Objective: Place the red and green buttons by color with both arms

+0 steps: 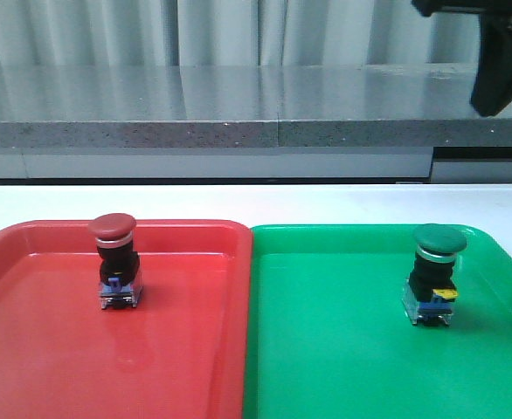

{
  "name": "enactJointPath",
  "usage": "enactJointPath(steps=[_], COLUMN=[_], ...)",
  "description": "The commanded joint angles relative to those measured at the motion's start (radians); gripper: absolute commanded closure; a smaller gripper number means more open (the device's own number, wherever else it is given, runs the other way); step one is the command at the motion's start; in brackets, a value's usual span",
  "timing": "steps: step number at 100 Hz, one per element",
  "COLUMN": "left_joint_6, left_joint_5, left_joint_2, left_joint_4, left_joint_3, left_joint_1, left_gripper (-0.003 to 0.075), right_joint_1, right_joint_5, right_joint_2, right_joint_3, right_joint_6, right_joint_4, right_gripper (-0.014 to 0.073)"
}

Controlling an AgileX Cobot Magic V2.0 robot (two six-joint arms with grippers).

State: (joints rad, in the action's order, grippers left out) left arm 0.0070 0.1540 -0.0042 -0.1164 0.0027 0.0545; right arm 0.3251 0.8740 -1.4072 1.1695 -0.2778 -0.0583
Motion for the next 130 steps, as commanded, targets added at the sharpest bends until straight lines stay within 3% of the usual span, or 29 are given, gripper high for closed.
enactJointPath(steps=[1,44,105,118,130], left_joint_6=[-0.007,-0.007,-0.007,-0.007,-0.007], left_joint_5=[-0.071,-0.071,-0.071,-0.071,-0.071], left_joint_2=[-0.033,-0.033,-0.033,-0.033,-0.033], left_joint_4=[-0.007,-0.007,-0.007,-0.007,-0.007], left_joint_3=[0.010,0.010,0.010,0.010,0.010], left_joint_1=[0.002,0.002,0.002,0.002,0.002], left_gripper=[0.0741,0.0741,0.0741,0.0741,0.0741], right_joint_1=[-0.048,-0.229,-0.259,-0.259,-0.259], right_joint_5=[-0.027,-0.032,-0.427,-0.488,-0.530], right_joint_2=[0.073,0.276,0.765,0.874,0.982], right_joint_3=[0.030,0.006,-0.421,-0.506,-0.580], right_joint_6=[-0.004,0.008,0.012,0.111,0.243], right_joint_4=[-0.045,-0.100,-0.112,-0.098,-0.005], right_gripper=[0.0652,0.0654,0.0654,0.0658,0.0658])
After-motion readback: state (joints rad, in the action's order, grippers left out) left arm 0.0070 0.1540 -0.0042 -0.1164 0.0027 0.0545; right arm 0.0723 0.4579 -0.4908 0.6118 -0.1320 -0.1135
